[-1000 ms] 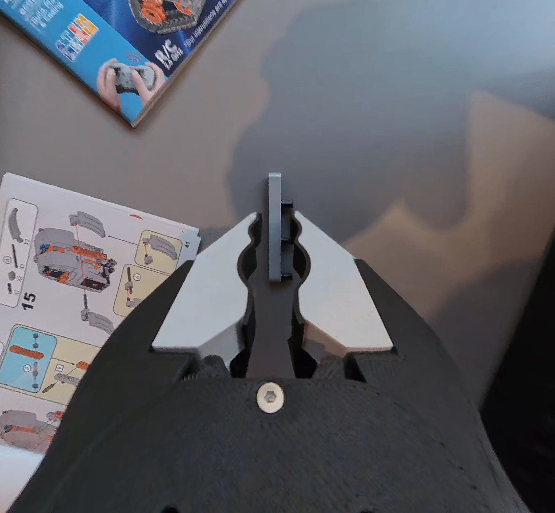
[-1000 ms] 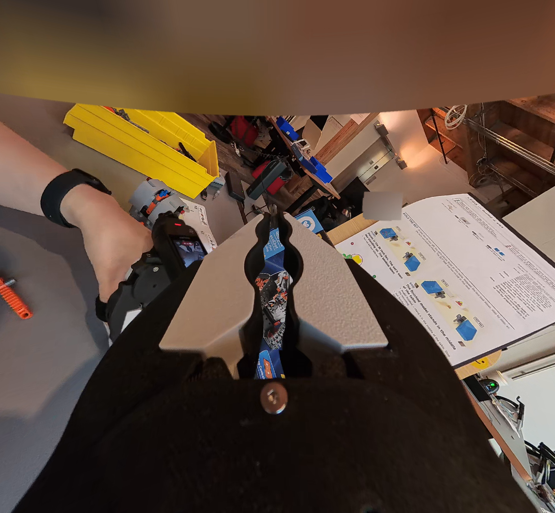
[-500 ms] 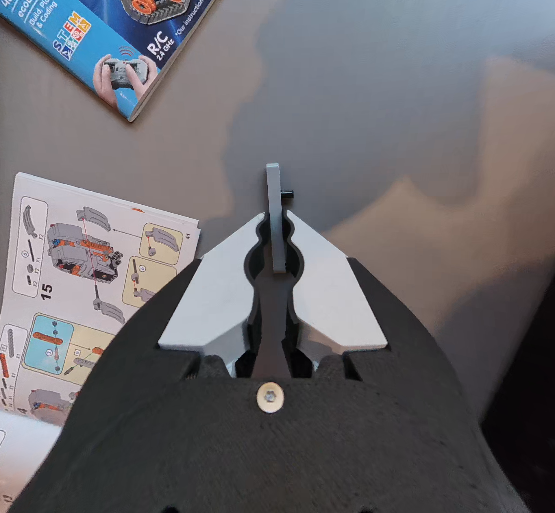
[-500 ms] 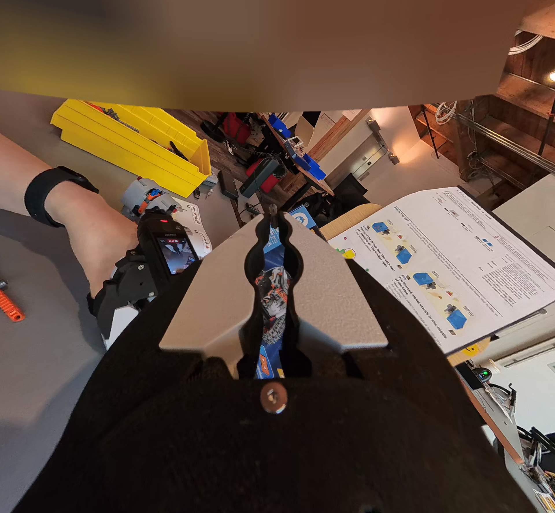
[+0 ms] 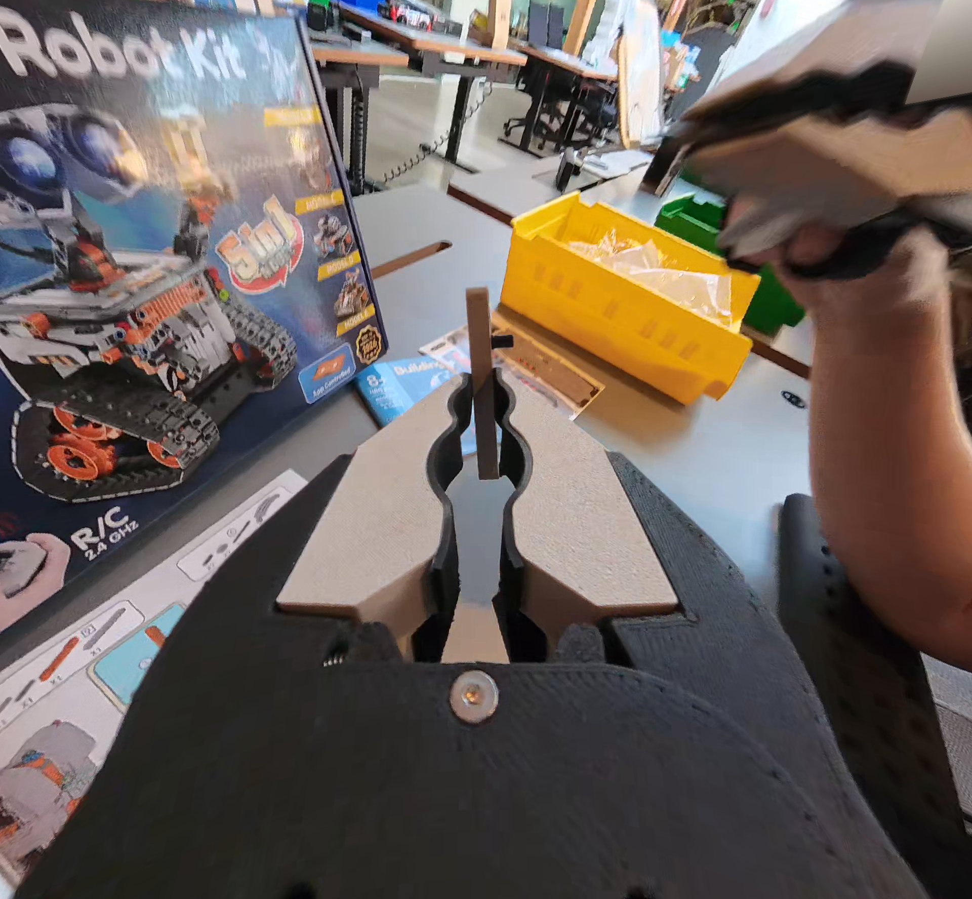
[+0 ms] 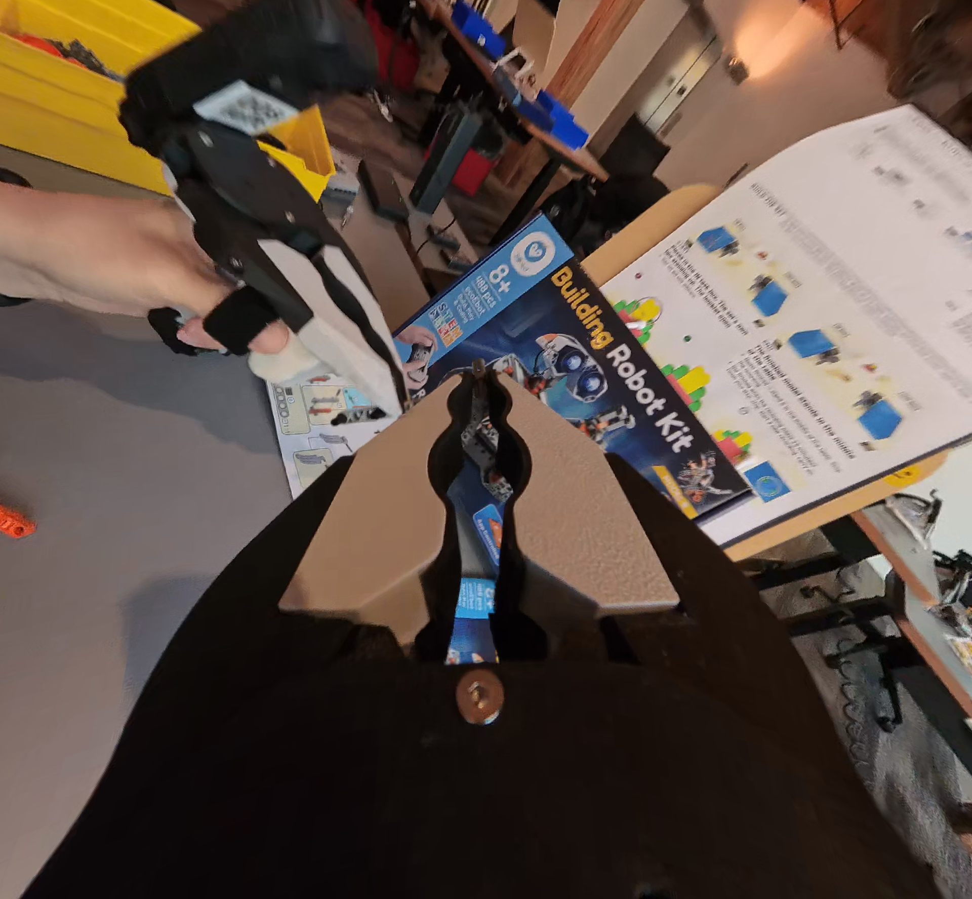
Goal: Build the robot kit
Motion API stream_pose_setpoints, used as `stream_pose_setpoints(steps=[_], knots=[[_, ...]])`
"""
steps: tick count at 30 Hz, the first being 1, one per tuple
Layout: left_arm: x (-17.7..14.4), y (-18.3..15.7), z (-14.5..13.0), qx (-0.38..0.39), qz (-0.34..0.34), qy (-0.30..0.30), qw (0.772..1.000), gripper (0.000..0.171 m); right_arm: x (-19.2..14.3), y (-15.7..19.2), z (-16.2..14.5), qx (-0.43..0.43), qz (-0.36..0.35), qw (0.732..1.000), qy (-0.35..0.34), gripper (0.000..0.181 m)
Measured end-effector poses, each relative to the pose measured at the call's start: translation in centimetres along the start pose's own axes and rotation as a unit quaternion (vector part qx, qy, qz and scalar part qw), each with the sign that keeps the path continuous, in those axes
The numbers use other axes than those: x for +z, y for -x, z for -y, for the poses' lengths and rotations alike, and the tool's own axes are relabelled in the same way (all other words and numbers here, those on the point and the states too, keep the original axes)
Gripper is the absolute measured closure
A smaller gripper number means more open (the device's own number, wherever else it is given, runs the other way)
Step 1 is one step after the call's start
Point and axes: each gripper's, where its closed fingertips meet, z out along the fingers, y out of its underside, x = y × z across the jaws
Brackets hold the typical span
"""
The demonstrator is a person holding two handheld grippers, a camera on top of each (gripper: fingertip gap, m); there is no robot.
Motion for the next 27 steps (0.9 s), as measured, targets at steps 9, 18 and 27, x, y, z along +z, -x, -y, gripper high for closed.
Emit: stream_pose_setpoints(steps=[9, 18, 27], knots=[[-8.1, -0.5, 8.0, 0.115, 0.082, -0.083, 0.986, 0.166, 0.9, 1.2, 1.8, 0.025, 0.015, 0.999, -0.022, 0.177], [-9.3, 0.0, 9.1, 0.113, 0.090, -0.112, 0.983, 0.166, 1.8, 1.3, 1.1, 0.030, 0.015, 0.999, -0.015, 0.177], [-8.5, 0.6, 8.1, 0.112, 0.091, -0.093, 0.985, 0.166, 2.2, 1.6, 1.0, 0.022, 0.015, 1.000, -0.016, 0.177]])
